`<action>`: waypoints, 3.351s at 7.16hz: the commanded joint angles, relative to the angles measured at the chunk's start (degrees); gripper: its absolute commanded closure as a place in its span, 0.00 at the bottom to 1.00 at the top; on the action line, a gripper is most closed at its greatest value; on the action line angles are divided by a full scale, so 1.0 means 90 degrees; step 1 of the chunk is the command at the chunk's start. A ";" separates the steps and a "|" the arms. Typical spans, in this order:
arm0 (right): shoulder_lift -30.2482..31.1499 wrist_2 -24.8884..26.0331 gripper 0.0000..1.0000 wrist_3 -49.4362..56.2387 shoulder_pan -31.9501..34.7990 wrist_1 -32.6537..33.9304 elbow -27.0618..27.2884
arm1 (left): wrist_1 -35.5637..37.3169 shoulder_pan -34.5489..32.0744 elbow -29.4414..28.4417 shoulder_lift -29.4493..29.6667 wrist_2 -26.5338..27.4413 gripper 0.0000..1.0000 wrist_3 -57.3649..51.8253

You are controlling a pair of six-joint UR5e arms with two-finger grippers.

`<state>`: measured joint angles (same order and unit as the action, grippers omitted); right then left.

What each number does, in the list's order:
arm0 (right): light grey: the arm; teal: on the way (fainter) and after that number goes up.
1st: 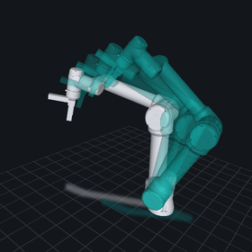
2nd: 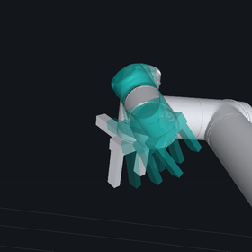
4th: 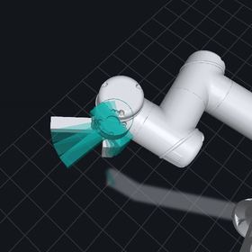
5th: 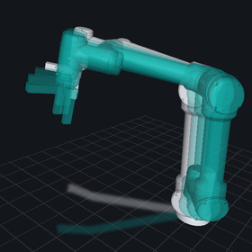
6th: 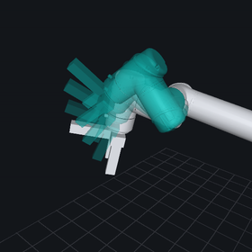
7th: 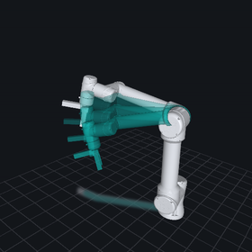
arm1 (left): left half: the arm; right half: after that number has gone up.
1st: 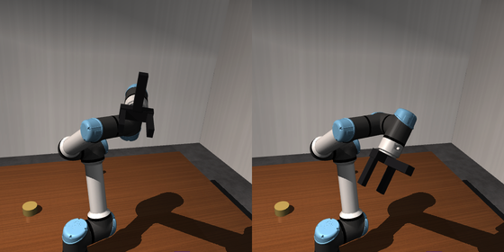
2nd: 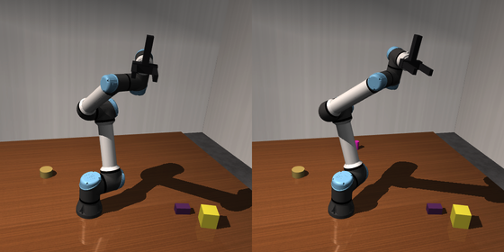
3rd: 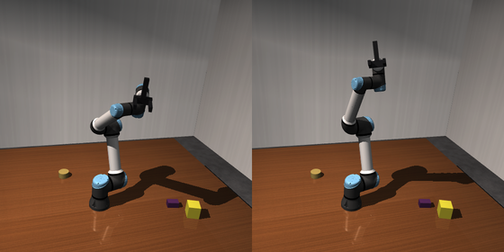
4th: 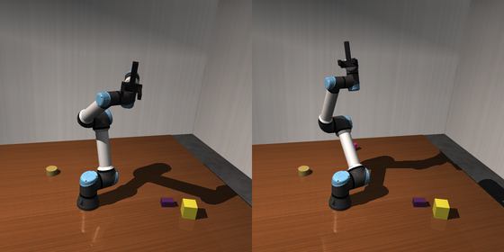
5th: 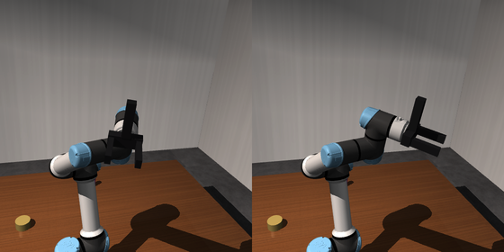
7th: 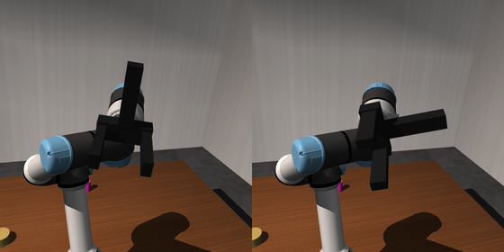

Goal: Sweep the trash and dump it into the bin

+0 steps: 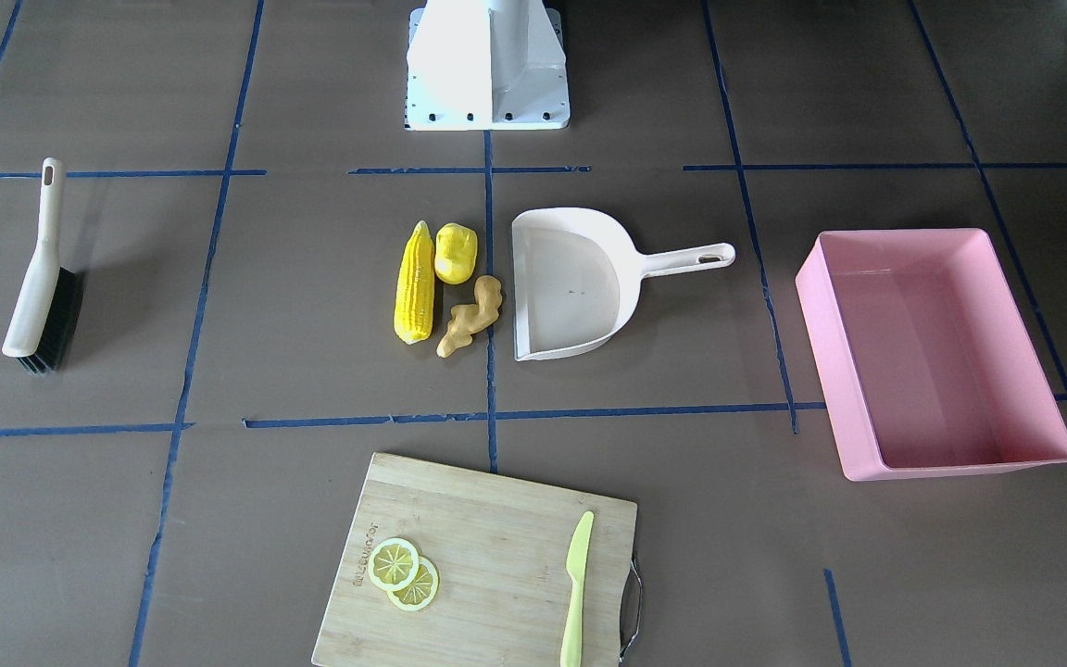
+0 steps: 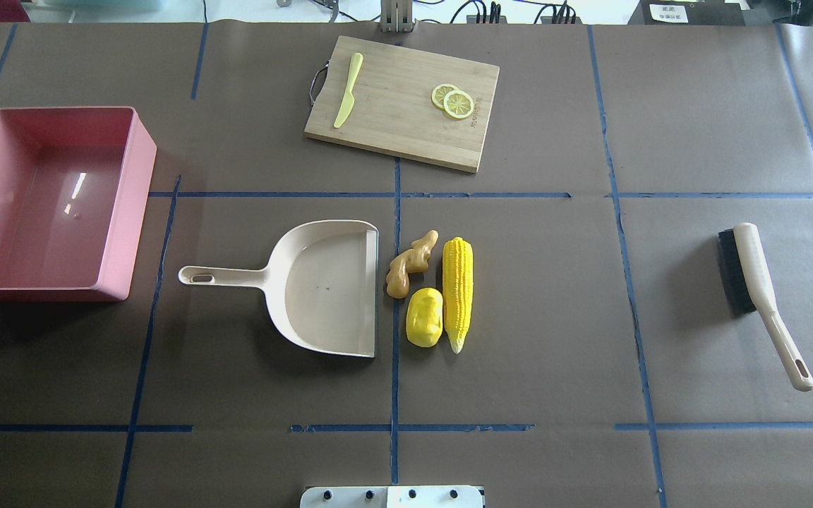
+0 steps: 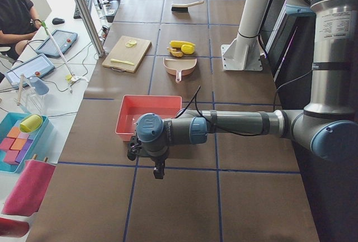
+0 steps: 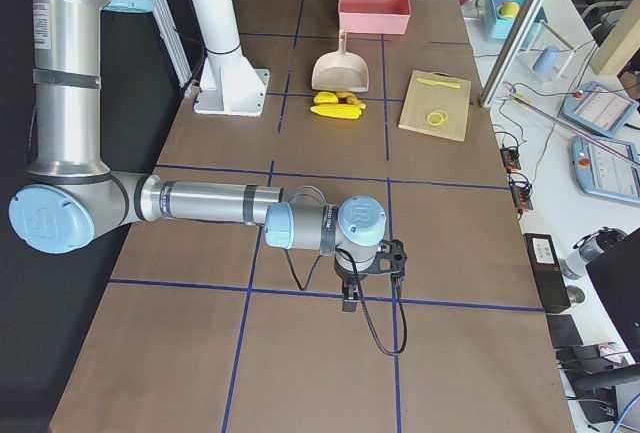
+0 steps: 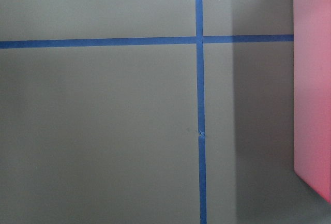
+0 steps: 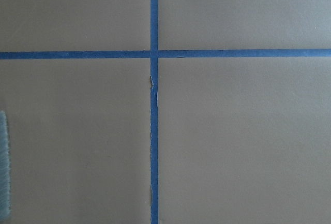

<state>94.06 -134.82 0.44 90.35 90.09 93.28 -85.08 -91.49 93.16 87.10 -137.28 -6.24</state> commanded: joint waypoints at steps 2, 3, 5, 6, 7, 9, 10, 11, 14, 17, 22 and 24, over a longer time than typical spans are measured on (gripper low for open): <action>-0.0002 0.0010 0.00 -0.0009 0.0000 0.0000 -0.0003 | 0.0000 0.0000 0.0020 0.0010 0.0000 0.00 -0.0010; -0.0012 0.0010 0.00 -0.0009 0.0000 0.0000 0.0007 | -0.0010 0.0000 0.0049 0.0010 0.0000 0.00 -0.0020; -0.0012 0.0000 0.00 -0.0009 0.0000 0.0000 0.0007 | -0.0010 0.0000 0.0049 0.0010 0.0000 0.00 -0.0020; -0.0012 0.0000 0.00 -0.0019 0.0000 0.0000 0.0007 | -0.0010 0.0000 0.0039 0.0019 0.0000 0.00 -0.0020; -0.0012 0.0000 0.00 -0.0019 0.0000 0.0000 0.0007 | -0.0010 0.0000 0.0039 0.0020 0.0000 0.00 -0.0020; -0.0012 0.0010 0.00 -0.0019 0.0000 -0.0010 0.0104 | -0.0010 0.0000 0.0049 0.0020 0.0000 0.00 -0.0029; -0.0022 0.0010 0.00 -0.0019 0.0000 -0.0010 0.0163 | -0.0010 0.0000 0.0097 0.0020 0.0000 0.00 -0.0020; -0.0022 0.0010 0.00 -0.0029 0.0000 0.0000 0.0134 | -0.0029 0.0000 0.0117 0.0020 0.0000 0.00 -0.0020; -0.0031 0.0010 0.00 -0.0049 0.0000 -0.0010 0.0183 | -0.0507 0.0000 0.0117 0.0020 0.0000 0.00 -0.0068; -0.0031 0.0000 0.00 -0.0058 0.0000 0.0000 0.0241 | -0.1306 0.0078 0.0166 0.0145 -0.0048 0.00 -0.0020; -0.0031 -0.0233 0.00 -0.0049 0.0000 0.0000 0.0280 | -0.1348 0.0946 0.1493 0.0459 0.0029 0.00 -0.0097; -0.0031 -0.0235 0.00 -0.0029 -0.0010 0.0000 0.0513 | -0.1338 0.1549 0.1989 0.0643 0.0010 0.00 -0.0021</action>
<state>93.78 -136.96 0.03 90.34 90.09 96.38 -97.15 -80.86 108.04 91.72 -137.06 -6.91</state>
